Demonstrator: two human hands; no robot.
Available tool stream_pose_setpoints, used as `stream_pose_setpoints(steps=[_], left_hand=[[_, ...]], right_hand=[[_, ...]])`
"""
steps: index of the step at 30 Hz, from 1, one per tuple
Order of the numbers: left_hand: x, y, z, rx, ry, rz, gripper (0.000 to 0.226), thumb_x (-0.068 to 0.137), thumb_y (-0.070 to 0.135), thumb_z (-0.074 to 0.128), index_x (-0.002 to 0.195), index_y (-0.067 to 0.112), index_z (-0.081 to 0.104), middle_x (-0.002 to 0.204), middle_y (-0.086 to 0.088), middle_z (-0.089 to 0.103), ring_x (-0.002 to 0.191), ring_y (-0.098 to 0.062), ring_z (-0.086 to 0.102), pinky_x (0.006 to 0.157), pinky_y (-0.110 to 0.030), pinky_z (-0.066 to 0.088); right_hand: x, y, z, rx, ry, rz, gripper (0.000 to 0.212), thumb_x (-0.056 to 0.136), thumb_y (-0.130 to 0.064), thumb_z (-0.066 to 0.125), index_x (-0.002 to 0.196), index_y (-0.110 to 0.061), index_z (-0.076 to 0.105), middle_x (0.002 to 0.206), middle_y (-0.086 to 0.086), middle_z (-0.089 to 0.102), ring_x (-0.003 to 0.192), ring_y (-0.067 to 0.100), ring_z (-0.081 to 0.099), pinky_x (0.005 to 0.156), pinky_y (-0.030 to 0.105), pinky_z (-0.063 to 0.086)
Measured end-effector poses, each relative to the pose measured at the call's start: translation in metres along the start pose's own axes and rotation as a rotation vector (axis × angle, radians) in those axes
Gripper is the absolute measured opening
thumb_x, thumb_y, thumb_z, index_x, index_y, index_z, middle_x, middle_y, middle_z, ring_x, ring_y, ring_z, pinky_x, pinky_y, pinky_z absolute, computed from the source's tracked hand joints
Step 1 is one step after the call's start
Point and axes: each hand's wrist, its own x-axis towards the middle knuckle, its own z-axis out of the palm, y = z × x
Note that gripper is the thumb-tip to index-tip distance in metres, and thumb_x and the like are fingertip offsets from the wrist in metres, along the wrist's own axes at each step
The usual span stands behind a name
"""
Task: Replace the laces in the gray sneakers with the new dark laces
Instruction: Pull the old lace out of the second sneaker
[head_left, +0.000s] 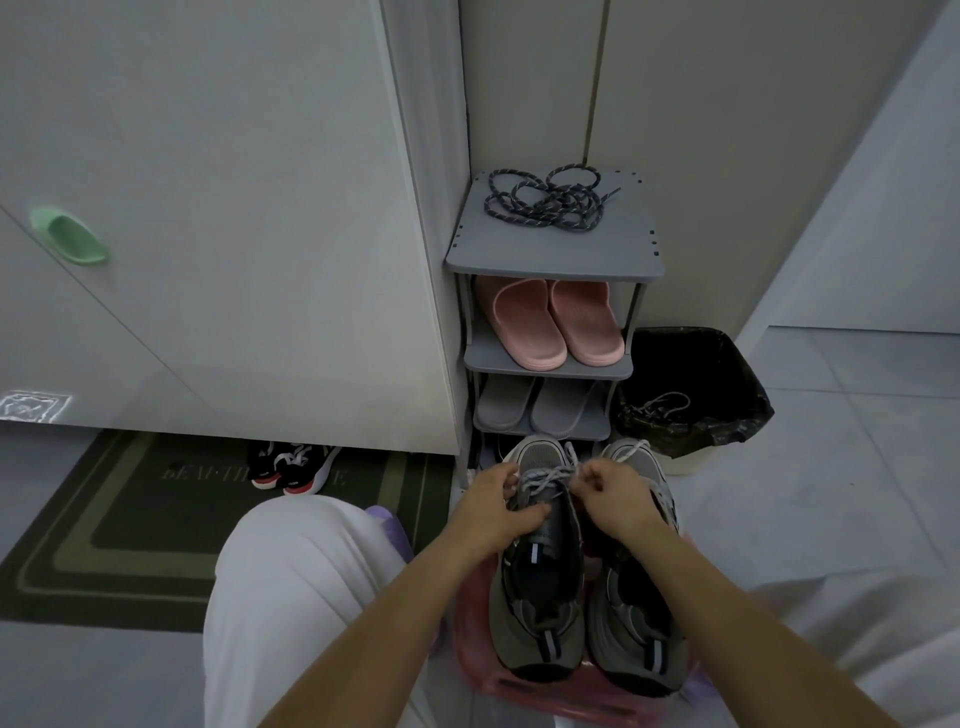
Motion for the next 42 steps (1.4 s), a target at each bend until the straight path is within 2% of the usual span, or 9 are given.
stream_pose_setpoints(steps=[7, 12, 16, 21, 24, 31, 34, 39, 42], left_hand=[[0.003, -0.006, 0.0, 0.003, -0.019, -0.076, 0.065, 0.083, 0.028, 0.07, 0.138, 0.014, 0.039, 0.125, 0.003, 0.049, 0.114, -0.006, 0.047, 0.088, -0.015, 0.036], [0.004, -0.012, 0.0, 0.024, 0.07, -0.042, 0.035, 0.092, 0.032, 0.057, 0.121, 0.012, 0.057, 0.11, 0.004, 0.058, 0.105, -0.009, 0.055, 0.082, -0.015, 0.037], [0.008, -0.021, 0.004, 0.129, 0.213, 0.039, 0.019, 0.094, 0.014, 0.053, 0.105, 0.007, 0.068, 0.109, -0.006, 0.067, 0.096, -0.013, 0.059, 0.074, -0.012, 0.035], [0.016, -0.015, 0.008, 0.158, 0.217, -0.005, 0.006, 0.088, 0.016, 0.062, 0.09, 0.011, 0.065, 0.1, -0.003, 0.067, 0.08, -0.008, 0.054, 0.07, -0.016, 0.038], [0.021, -0.008, 0.005, 0.3, 0.164, 0.008, 0.009, 0.091, 0.019, 0.055, 0.083, 0.015, 0.056, 0.097, -0.006, 0.066, 0.081, -0.014, 0.057, 0.071, -0.024, 0.042], [0.039, 0.002, -0.012, 0.595, 0.063, 0.074, 0.018, 0.098, 0.023, 0.037, 0.095, 0.008, 0.047, 0.086, -0.01, 0.061, 0.077, -0.027, 0.058, 0.065, -0.035, 0.042], [0.043, -0.007, -0.013, 0.473, 0.019, 0.066, 0.013, 0.097, 0.025, 0.043, 0.091, 0.015, 0.048, 0.084, -0.002, 0.058, 0.077, -0.018, 0.055, 0.069, -0.031, 0.043], [0.024, -0.024, -0.001, -0.147, 0.046, -0.079, 0.01, 0.088, 0.012, 0.064, 0.095, 0.008, 0.06, 0.081, 0.004, 0.056, 0.074, -0.007, 0.053, 0.059, -0.006, 0.041], [0.025, -0.023, 0.002, -0.118, 0.045, -0.069, 0.006, 0.088, 0.011, 0.064, 0.087, 0.011, 0.058, 0.075, 0.005, 0.055, 0.07, -0.008, 0.051, 0.061, -0.01, 0.041]], right_hand=[[0.003, -0.002, -0.003, 0.385, 0.057, 0.167, 0.018, 0.101, -0.014, 0.033, 0.097, -0.001, 0.046, 0.07, 0.007, 0.067, 0.061, 0.018, 0.065, 0.059, 0.029, 0.052], [-0.003, -0.012, -0.01, 0.23, -0.011, 0.137, 0.028, 0.097, -0.025, 0.047, 0.087, -0.003, 0.061, 0.074, 0.006, 0.068, 0.066, 0.016, 0.064, 0.076, 0.036, 0.054], [-0.025, -0.014, -0.018, -0.126, -0.091, -0.022, 0.036, 0.091, -0.037, 0.056, 0.095, -0.004, 0.068, 0.095, 0.011, 0.07, 0.089, 0.023, 0.064, 0.071, 0.028, 0.045], [-0.037, -0.006, -0.011, -0.002, -0.245, -0.033, 0.031, 0.079, -0.027, 0.07, 0.102, -0.007, 0.068, 0.103, 0.008, 0.069, 0.097, 0.021, 0.064, 0.089, 0.038, 0.051], [-0.04, -0.006, -0.012, 0.009, -0.224, -0.063, 0.03, 0.081, -0.019, 0.068, 0.11, -0.011, 0.066, 0.108, 0.005, 0.068, 0.101, 0.017, 0.062, 0.091, 0.029, 0.049], [-0.037, 0.002, -0.013, 0.109, -0.264, -0.021, 0.035, 0.081, -0.012, 0.067, 0.116, -0.013, 0.064, 0.106, 0.001, 0.066, 0.104, 0.015, 0.061, 0.095, 0.034, 0.05], [-0.037, 0.007, -0.014, 0.152, -0.28, -0.016, 0.027, 0.079, -0.012, 0.068, 0.103, -0.024, 0.068, 0.101, -0.001, 0.069, 0.098, 0.014, 0.065, 0.094, 0.039, 0.051], [-0.037, 0.007, -0.014, 0.194, -0.268, -0.033, 0.027, 0.078, -0.01, 0.067, 0.097, -0.03, 0.068, 0.102, -0.001, 0.07, 0.099, 0.01, 0.064, 0.095, 0.037, 0.051], [-0.036, 0.009, -0.013, 0.208, -0.271, -0.033, 0.029, 0.079, -0.01, 0.066, 0.1, -0.029, 0.068, 0.104, -0.001, 0.07, 0.101, 0.01, 0.064, 0.095, 0.038, 0.051]])
